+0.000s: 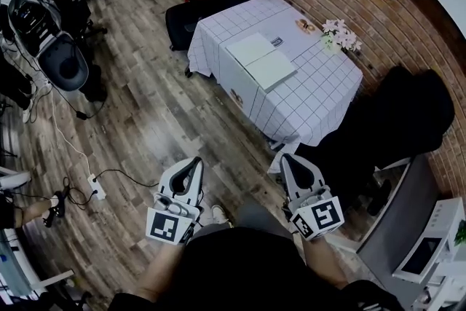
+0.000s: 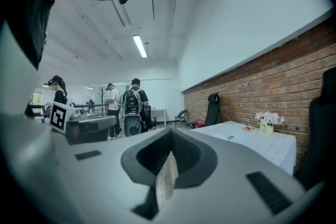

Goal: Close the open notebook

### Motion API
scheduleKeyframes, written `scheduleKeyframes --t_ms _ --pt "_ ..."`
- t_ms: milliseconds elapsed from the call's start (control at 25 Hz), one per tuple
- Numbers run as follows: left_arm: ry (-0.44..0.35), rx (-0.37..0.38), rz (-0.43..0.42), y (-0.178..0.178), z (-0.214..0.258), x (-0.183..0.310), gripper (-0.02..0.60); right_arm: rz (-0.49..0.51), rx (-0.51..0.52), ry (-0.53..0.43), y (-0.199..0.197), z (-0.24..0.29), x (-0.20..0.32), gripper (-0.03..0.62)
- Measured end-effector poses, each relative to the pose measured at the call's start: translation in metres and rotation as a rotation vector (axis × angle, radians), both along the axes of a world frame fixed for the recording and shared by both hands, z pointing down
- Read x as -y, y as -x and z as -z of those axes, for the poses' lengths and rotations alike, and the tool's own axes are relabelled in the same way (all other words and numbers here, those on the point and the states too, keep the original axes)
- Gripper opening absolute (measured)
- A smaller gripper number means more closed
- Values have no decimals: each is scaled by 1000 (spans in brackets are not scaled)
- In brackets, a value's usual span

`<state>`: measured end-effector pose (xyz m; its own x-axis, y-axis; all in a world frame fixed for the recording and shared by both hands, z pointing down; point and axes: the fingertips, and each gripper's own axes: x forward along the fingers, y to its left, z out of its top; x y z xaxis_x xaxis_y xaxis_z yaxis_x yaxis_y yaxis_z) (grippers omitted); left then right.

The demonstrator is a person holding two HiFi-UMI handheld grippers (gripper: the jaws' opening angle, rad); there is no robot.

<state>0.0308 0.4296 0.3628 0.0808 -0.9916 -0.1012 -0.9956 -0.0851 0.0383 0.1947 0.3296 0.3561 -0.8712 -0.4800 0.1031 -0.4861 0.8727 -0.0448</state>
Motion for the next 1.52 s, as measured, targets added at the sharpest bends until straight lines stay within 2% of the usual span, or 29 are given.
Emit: scheduleKeyframes --t_ms 120,200,440,680,920,1240,1520 --pt "-8 2 -16 1 -3 2 25 -6 -13 32 1 -9 -3 14" --pt "19 -15 -24 4 -9 5 25 -10 -19 48 5 -14 1 14" --pt "51 -30 -8 26 -20 33 25 10 -14 81 33 -27 36 14" --pt "82 -16 5 54 -27 86 25 36 5 88 69 -31 95 14" --pt "93 16 -23 75 -13 173 25 27 28 115 97 -31 182 14" --pt "102 62 -79 70 0 276 25 26 81 171 110 -38 273 14" --pt "112 93 -81 77 10 319 25 25 103 206 115 -40 317 14"
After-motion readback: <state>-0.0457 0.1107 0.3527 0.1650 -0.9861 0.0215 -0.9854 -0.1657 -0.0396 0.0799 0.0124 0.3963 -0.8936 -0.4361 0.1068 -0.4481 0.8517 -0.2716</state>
